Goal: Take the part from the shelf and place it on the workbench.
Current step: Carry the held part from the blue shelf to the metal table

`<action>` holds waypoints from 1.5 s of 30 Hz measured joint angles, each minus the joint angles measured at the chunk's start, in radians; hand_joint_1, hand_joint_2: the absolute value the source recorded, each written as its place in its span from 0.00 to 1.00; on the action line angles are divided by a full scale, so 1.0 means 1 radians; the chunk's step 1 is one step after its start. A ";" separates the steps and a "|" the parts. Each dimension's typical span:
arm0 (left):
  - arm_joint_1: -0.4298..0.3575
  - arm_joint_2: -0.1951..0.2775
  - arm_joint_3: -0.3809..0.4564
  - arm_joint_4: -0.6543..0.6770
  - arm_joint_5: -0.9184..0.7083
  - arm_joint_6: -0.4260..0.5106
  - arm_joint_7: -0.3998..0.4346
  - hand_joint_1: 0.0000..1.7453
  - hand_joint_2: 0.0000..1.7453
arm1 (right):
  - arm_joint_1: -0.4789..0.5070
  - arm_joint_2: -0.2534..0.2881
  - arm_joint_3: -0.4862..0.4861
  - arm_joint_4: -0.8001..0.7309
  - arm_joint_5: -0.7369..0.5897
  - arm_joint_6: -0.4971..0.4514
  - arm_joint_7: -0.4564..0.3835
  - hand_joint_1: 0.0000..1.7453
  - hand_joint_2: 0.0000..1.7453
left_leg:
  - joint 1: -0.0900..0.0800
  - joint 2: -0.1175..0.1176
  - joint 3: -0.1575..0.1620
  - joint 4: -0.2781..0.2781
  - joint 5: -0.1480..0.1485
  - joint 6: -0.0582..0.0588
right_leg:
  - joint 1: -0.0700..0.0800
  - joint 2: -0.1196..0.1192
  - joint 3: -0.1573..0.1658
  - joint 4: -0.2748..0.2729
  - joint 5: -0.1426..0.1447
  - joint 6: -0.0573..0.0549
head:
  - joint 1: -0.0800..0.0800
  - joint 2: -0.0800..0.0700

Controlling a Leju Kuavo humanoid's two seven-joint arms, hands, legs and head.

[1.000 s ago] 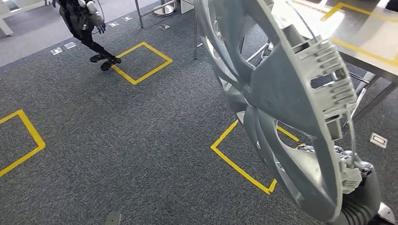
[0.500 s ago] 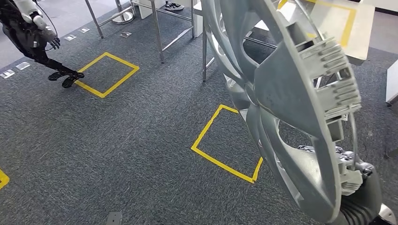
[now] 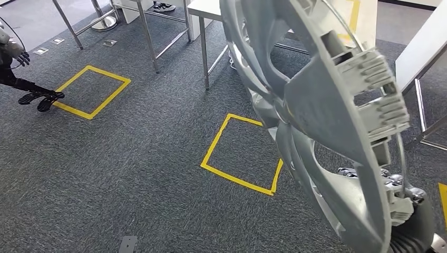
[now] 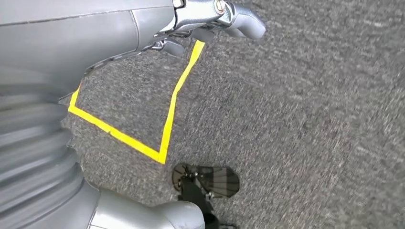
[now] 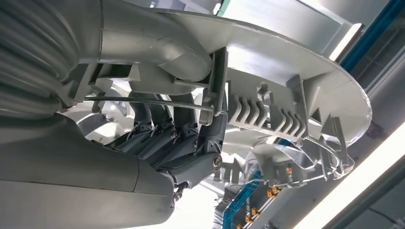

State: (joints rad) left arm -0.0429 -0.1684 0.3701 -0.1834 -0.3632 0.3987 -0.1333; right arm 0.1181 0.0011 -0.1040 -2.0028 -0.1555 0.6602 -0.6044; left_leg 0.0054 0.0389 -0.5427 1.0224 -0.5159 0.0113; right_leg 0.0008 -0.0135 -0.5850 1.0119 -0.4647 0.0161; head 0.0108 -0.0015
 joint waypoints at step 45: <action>0.000 -0.003 0.024 0.000 0.018 0.039 0.006 0.00 1.00 | -0.001 0.003 -0.016 0.003 -0.002 0.000 0.008 1.00 1.00 | -0.002 -0.039 -0.083 0.015 0.056 -0.017 | -0.002 0.041 0.075 -0.002 -0.063 -0.027 | 0.016 0.000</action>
State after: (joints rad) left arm -0.0428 -0.1717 0.3944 -0.1831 -0.3452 0.4382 -0.1273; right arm 0.1170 0.0044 -0.1198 -1.9995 -0.1577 0.6607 -0.5963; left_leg 0.0039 -0.0002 -0.6255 1.0370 -0.4600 -0.0053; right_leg -0.0011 0.0272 -0.5095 1.0102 -0.5273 -0.0104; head 0.0271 -0.0015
